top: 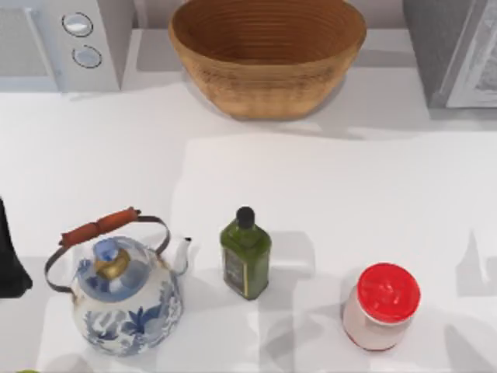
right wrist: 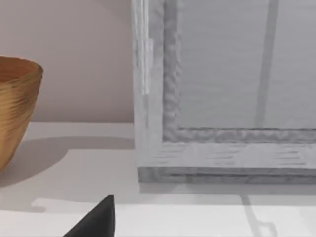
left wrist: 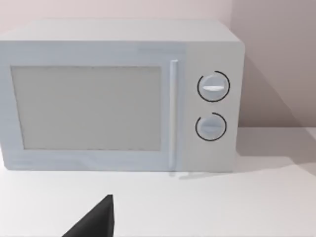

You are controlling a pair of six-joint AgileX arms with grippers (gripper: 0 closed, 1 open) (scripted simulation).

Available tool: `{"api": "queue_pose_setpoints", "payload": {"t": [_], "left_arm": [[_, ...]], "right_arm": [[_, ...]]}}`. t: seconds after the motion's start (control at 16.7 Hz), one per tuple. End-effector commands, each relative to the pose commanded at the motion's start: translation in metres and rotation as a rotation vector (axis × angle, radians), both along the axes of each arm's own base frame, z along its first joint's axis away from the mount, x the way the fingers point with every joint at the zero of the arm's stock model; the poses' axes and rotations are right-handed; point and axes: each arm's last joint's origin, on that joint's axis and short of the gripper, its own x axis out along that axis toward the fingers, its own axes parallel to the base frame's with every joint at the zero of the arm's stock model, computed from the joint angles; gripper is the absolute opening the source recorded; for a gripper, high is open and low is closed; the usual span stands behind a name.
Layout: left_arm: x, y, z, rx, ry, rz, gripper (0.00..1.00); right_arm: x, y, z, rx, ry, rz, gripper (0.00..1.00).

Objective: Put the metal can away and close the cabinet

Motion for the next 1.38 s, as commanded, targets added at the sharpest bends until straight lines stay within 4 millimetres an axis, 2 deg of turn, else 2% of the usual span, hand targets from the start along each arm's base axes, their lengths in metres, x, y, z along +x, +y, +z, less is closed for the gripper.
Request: {"api": "queue_pose_setpoints", "payload": {"t": [0.48, 0.78, 1.02, 1.2, 1.38], "left_arm": [[0.0, 0.0, 0.0, 0.0, 0.0, 0.0, 1.0], [0.0, 0.0, 0.0, 0.0, 0.0, 0.0, 1.0], [0.0, 0.0, 0.0, 0.0, 0.0, 0.0, 1.0], [0.0, 0.0, 0.0, 0.0, 0.0, 0.0, 1.0], [0.0, 0.0, 0.0, 0.0, 0.0, 0.0, 1.0]], "right_arm": [[0.003, -0.003, 0.005, 0.005, 0.0, 0.011, 1.0], [0.022, -0.023, 0.019, 0.023, 0.018, 0.037, 1.0], [0.046, -0.059, 0.026, 0.043, 0.048, 0.051, 1.0], [0.06, -0.097, 0.023, 0.054, 0.054, 0.053, 1.0], [0.064, -0.139, 0.015, 0.051, 0.044, 0.044, 1.0]]}}
